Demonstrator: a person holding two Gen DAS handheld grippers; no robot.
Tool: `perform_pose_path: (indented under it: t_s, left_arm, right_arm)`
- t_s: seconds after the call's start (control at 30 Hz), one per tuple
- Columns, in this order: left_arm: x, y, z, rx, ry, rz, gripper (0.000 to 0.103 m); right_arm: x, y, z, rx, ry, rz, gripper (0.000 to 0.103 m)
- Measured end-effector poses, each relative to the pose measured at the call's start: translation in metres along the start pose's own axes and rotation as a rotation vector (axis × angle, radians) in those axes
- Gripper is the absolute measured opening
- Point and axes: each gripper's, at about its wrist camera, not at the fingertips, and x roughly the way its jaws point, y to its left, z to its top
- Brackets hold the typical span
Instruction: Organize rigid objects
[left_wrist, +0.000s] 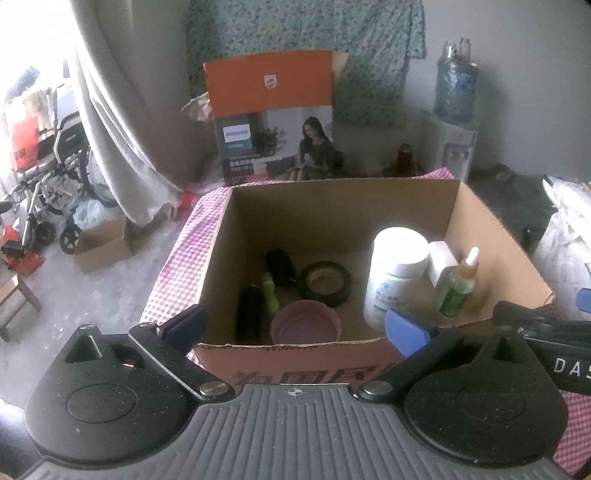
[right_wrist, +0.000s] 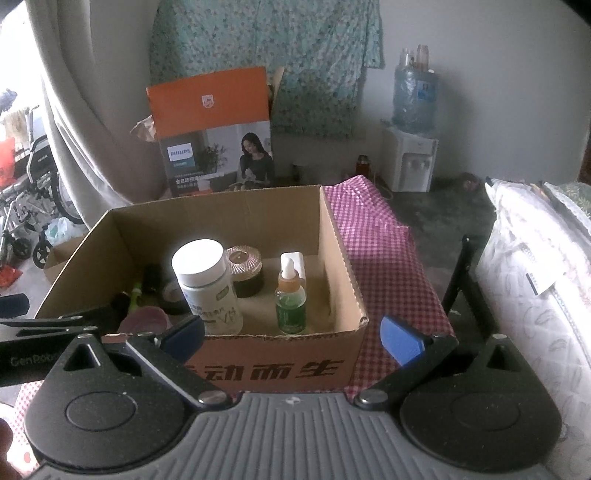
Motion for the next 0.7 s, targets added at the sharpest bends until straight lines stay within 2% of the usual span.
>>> perform_pose_path:
  t_s: [0.7]
  left_arm:
    - [-0.0019,-0.0004,-0.0005,-0.009,0.01,0.002,0.103]
  right_arm:
    - [-0.0006,-0.001,0.0002,-0.013,-0.003,-0.008,0.103]
